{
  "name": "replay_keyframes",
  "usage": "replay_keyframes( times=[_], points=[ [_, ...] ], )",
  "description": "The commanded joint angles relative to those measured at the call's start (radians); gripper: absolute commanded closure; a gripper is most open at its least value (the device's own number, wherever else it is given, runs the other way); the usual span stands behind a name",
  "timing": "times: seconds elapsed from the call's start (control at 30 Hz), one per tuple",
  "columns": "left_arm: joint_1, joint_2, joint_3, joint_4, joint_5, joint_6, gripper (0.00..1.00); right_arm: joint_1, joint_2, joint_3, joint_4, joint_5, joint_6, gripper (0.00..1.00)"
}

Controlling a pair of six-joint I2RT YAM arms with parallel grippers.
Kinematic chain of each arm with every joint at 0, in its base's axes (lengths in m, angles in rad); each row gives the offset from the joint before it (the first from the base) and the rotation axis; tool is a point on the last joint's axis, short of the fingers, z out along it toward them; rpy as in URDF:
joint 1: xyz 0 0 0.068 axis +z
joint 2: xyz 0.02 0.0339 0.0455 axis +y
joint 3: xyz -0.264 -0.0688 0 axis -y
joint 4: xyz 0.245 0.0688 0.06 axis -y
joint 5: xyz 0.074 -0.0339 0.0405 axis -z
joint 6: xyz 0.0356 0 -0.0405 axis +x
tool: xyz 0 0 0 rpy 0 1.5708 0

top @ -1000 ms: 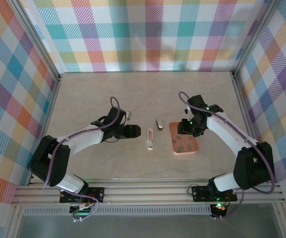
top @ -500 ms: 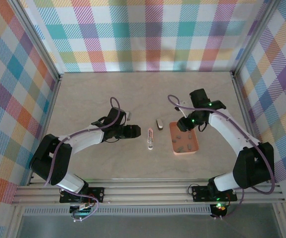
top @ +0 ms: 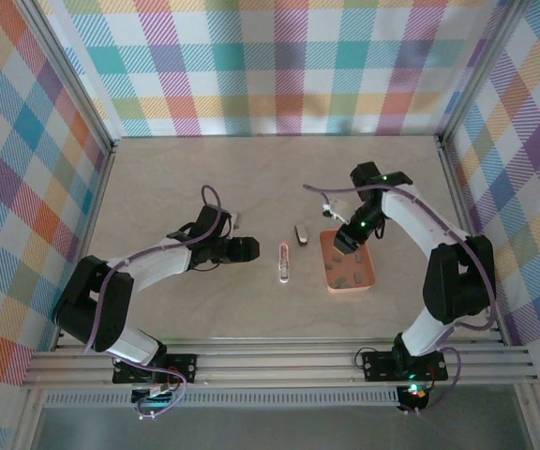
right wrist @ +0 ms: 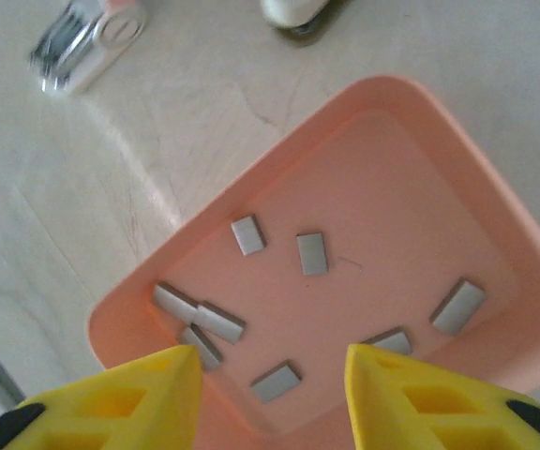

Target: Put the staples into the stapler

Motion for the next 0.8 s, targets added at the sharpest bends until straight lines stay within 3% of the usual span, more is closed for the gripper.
replay_keyframes(
  times=[0.0, 0.1, 0.33, 0.77],
  points=[
    [0.011, -0.033, -0.025, -0.033, -0.016, 0.018, 0.31, -0.002, 0.026, 0.051, -0.121, 0.023, 0.341, 0.54],
    [0.014, -0.044, -0.045, -0.023, -0.012, 0.015, 0.31, 0.000, 0.028, 0.019, -0.175, 0.091, 0.588, 0.54],
    [0.020, -0.040, -0.059, -0.002, 0.016, 0.033, 0.31, 0.024, -0.030, -0.119, -0.118, 0.190, 0.847, 0.55],
    [0.033, -0.081, -0.092, 0.012, 0.011, 0.031, 0.30, 0.109, 0.093, -0.155, -0.035, 0.326, 0.975, 0.59]
  ],
)
